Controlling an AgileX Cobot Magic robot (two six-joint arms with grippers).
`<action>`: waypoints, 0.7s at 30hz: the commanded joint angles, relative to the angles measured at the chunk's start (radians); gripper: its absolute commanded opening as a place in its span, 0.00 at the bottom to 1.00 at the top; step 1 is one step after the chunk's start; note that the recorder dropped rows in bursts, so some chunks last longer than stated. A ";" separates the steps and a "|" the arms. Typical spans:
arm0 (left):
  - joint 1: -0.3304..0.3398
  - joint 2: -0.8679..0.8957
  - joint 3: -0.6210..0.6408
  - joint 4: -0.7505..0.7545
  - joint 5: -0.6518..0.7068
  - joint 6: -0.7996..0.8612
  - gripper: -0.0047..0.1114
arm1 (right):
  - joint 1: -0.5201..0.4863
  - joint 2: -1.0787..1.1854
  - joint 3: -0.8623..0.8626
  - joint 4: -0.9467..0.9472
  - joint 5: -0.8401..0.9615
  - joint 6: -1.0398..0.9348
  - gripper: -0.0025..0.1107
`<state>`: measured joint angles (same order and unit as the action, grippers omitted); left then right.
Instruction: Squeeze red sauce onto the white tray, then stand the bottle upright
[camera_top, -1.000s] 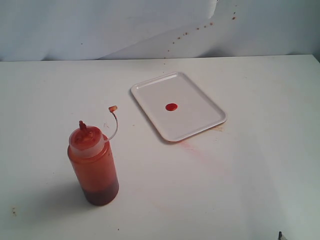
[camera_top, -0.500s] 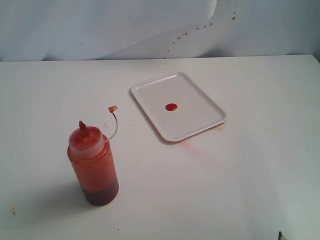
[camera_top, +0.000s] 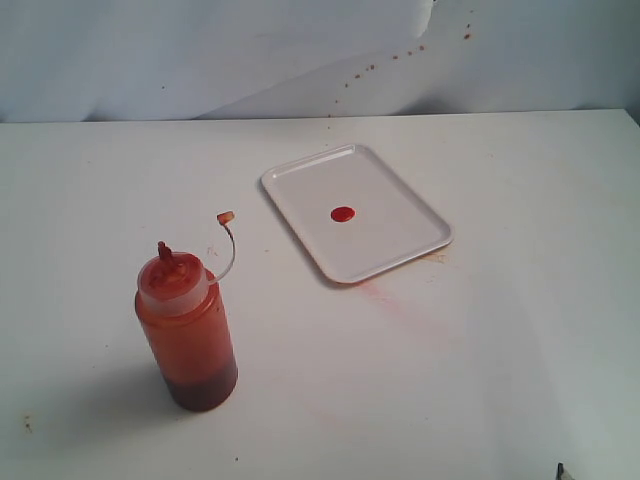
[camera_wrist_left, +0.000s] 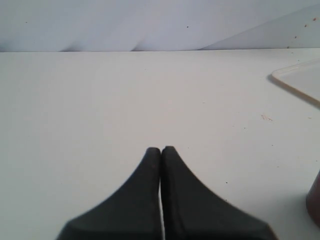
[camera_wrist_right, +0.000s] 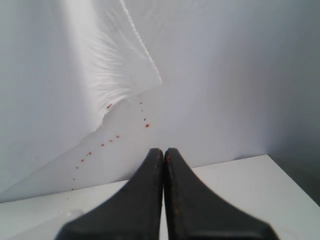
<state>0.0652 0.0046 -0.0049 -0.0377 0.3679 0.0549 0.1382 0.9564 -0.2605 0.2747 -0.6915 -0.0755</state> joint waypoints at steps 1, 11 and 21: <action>-0.006 -0.005 0.005 -0.004 -0.008 0.003 0.04 | -0.009 -0.178 0.007 0.001 0.096 0.002 0.02; -0.006 -0.005 0.005 -0.004 -0.008 0.003 0.04 | -0.009 -0.665 0.007 0.001 0.111 -0.003 0.02; -0.006 -0.005 0.005 -0.004 -0.008 0.003 0.04 | -0.009 -0.952 0.007 0.001 0.112 -0.068 0.02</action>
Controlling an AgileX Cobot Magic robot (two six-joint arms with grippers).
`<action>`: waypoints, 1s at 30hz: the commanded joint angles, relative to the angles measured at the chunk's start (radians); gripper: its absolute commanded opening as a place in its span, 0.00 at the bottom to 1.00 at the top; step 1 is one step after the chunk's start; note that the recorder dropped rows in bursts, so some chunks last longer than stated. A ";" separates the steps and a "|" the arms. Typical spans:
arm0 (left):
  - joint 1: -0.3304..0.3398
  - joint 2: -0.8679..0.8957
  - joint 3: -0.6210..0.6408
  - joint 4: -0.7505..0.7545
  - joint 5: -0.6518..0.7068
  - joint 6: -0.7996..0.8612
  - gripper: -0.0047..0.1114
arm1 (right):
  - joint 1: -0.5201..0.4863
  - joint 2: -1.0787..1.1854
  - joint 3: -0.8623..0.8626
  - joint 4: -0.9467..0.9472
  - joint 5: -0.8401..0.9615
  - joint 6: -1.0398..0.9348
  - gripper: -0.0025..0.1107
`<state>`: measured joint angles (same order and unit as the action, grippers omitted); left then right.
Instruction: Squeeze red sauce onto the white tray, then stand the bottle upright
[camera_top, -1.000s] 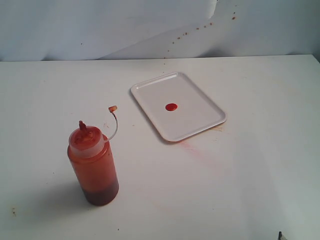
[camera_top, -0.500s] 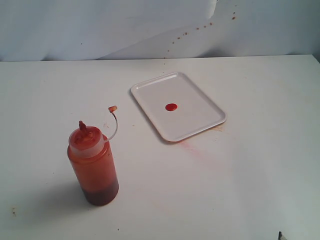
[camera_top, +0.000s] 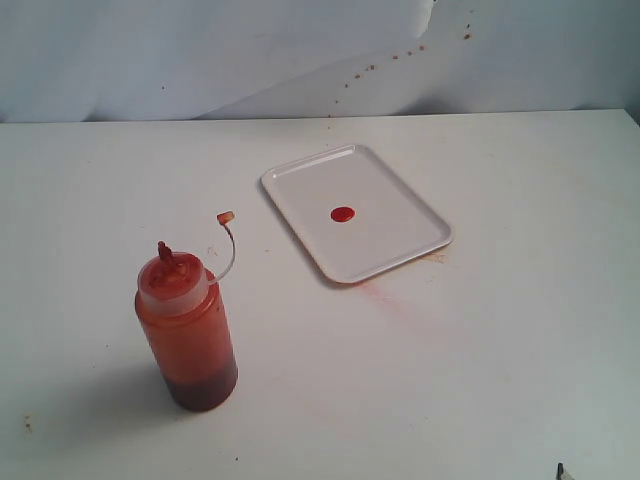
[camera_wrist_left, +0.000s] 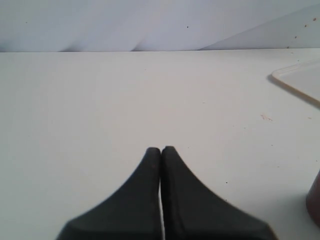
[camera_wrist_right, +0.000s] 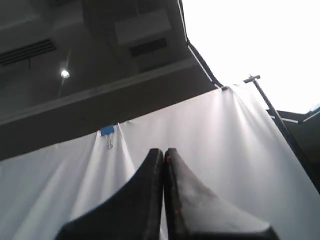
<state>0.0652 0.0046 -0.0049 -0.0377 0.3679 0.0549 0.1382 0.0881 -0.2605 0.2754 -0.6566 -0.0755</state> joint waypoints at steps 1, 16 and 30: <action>-0.006 -0.005 0.005 -0.004 -0.008 0.003 0.04 | -0.009 -0.088 0.007 0.000 0.116 -0.107 0.02; -0.006 -0.005 0.005 -0.004 -0.008 0.003 0.04 | -0.171 -0.088 0.027 -0.007 0.780 -0.349 0.02; -0.006 -0.005 0.005 -0.004 -0.008 0.003 0.04 | -0.171 -0.088 0.176 0.002 0.642 -0.344 0.02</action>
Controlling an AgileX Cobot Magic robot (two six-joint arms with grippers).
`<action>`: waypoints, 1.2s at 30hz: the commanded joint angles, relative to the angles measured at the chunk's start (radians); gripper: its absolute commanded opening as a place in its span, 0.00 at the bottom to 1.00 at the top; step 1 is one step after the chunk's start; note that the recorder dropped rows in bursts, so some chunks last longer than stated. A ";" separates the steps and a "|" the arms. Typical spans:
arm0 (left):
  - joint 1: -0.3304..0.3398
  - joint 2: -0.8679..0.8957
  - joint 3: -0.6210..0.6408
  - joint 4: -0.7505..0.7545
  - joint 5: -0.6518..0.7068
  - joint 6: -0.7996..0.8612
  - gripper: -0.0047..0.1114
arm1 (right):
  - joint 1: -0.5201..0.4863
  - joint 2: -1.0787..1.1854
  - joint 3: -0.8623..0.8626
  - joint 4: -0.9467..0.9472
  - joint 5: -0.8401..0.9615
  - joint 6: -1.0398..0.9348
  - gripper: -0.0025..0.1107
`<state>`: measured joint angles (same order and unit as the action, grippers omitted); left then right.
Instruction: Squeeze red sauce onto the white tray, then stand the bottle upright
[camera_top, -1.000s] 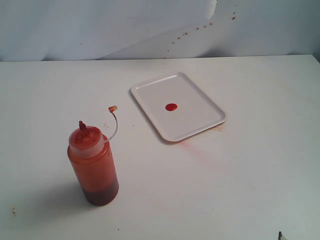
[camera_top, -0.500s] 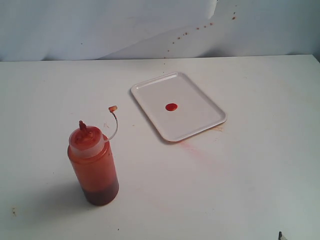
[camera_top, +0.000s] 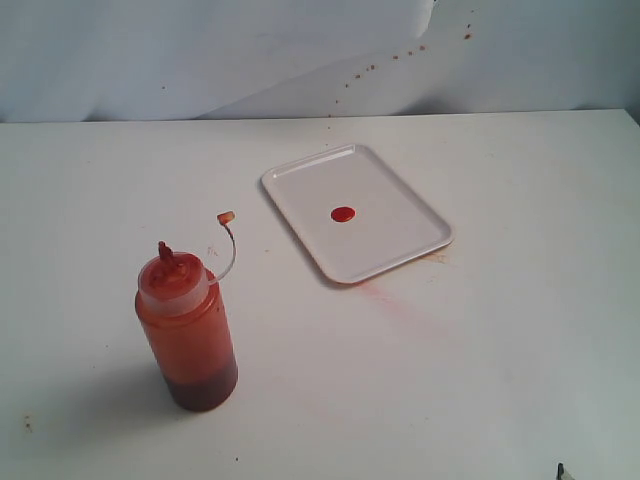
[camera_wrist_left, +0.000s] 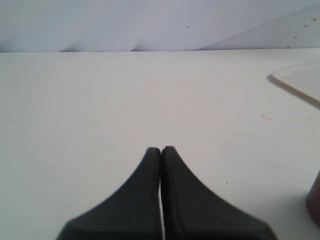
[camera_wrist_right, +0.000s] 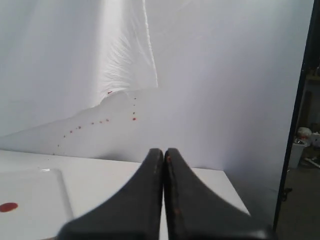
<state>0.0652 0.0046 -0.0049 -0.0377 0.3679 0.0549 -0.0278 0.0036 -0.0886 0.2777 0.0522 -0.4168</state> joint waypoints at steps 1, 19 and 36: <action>-0.006 -0.005 0.005 -0.004 -0.008 0.003 0.04 | -0.005 -0.004 0.004 0.003 -0.077 -0.003 0.02; -0.006 -0.005 0.005 -0.004 -0.008 0.003 0.04 | -0.005 -0.004 0.089 -0.309 0.104 0.385 0.02; -0.006 -0.005 0.005 -0.004 -0.008 0.003 0.04 | -0.005 -0.004 0.089 -0.383 0.235 0.436 0.02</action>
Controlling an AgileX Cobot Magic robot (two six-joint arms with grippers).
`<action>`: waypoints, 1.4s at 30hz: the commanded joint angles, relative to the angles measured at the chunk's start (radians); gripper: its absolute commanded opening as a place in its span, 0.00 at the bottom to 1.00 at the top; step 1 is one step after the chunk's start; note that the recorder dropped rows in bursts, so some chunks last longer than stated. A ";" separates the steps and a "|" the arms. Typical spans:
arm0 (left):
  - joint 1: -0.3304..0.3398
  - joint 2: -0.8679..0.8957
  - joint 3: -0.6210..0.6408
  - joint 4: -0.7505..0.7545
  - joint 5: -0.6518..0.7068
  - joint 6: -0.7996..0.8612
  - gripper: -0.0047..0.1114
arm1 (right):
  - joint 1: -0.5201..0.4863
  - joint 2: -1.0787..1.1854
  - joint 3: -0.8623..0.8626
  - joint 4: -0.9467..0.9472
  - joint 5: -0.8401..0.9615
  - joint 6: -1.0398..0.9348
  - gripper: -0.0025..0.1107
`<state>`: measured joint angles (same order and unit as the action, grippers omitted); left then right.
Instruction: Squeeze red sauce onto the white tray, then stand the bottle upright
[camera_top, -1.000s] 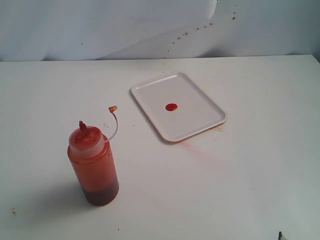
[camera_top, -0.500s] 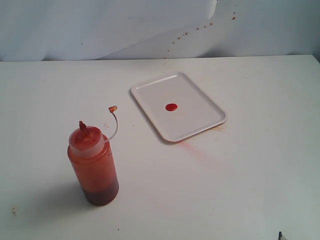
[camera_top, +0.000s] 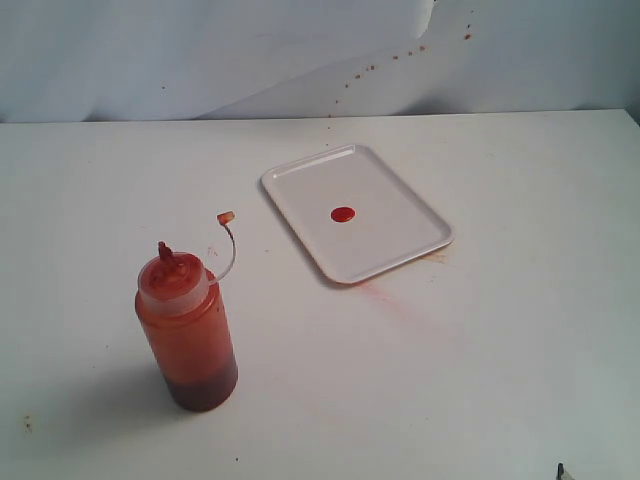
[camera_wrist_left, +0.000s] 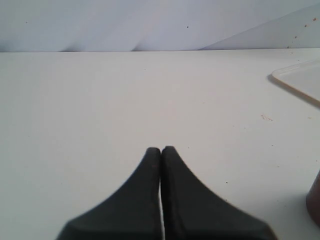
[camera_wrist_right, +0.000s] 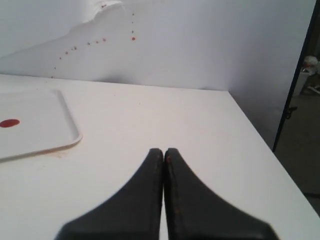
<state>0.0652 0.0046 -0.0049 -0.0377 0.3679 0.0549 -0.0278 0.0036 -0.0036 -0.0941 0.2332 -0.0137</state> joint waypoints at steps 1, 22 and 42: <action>-0.006 -0.005 0.005 -0.004 -0.008 0.003 0.04 | -0.005 -0.004 0.004 -0.011 0.071 0.033 0.02; -0.006 -0.005 0.005 -0.004 -0.008 0.003 0.04 | -0.009 -0.004 0.004 0.094 0.100 0.043 0.02; -0.006 -0.005 0.005 -0.004 -0.008 0.003 0.04 | -0.009 -0.004 0.004 0.063 0.100 0.046 0.02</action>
<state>0.0652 0.0046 -0.0049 -0.0377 0.3679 0.0549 -0.0292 0.0036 -0.0036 -0.0261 0.3335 0.0294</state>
